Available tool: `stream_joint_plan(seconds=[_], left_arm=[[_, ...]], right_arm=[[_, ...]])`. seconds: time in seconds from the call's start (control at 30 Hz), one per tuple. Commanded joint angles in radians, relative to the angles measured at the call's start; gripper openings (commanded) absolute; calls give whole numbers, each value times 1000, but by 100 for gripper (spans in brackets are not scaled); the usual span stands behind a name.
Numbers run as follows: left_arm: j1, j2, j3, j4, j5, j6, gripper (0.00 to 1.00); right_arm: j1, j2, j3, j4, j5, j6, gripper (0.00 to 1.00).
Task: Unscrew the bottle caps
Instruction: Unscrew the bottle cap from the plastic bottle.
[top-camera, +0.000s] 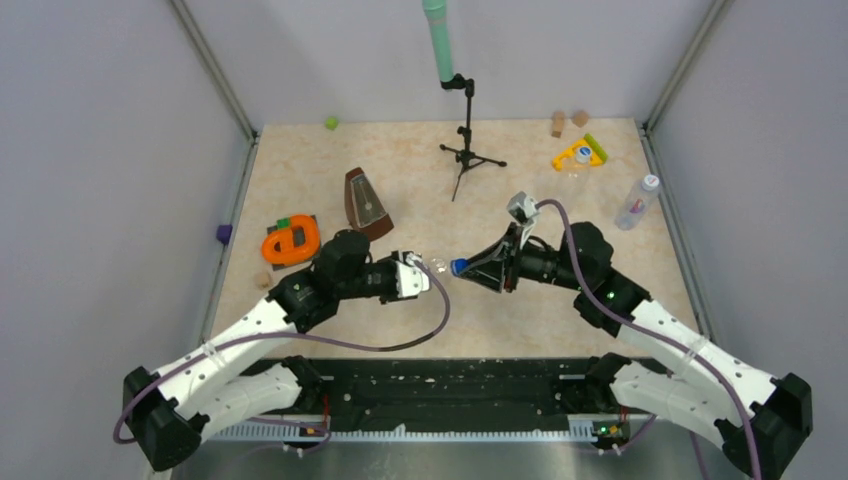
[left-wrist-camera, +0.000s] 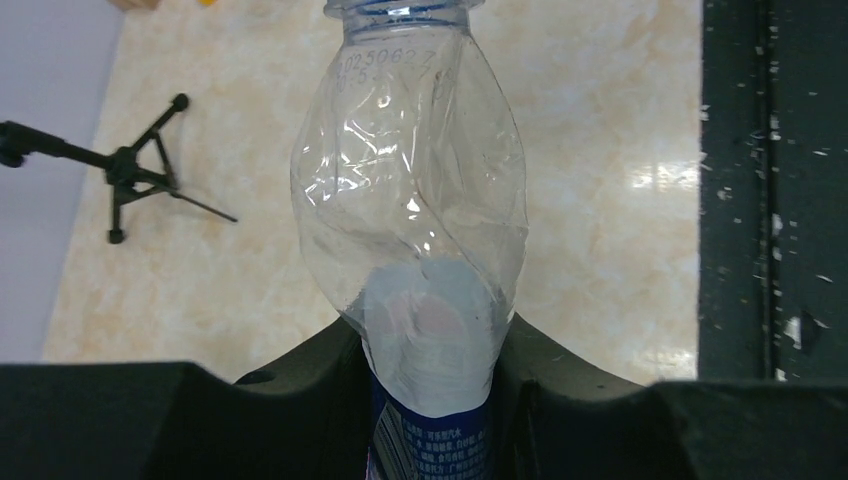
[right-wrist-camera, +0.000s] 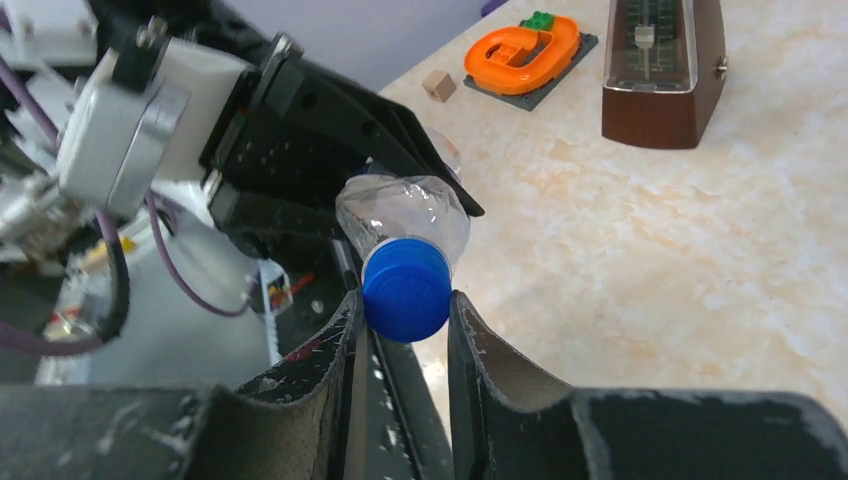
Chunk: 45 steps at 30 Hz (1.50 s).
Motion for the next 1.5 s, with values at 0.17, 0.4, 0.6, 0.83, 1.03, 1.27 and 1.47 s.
stream_joint_plan(seconds=[0.17, 0.4, 0.6, 0.83, 1.03, 1.27, 1.47], left_arm=[[21, 69, 153, -228, 357, 49, 0], [28, 57, 151, -185, 442, 23, 0], [28, 82, 150, -154, 446, 1, 0], [27, 51, 114, -120, 299, 11, 0], [27, -20, 54, -38, 152, -14, 0], [27, -80, -13, 79, 52, -35, 0], [24, -66, -28, 104, -82, -19, 0]], right_arm=[[8, -122, -135, 136, 45, -369, 0], [8, -168, -174, 138, 55, -474, 0], [10, -177, -195, 188, 67, -468, 31], [10, -240, -252, 261, 183, -359, 55], [8, -278, -303, 279, 195, -244, 55], [9, -284, -320, 329, 227, -92, 55], [8, -279, -192, 183, 386, 124, 55]])
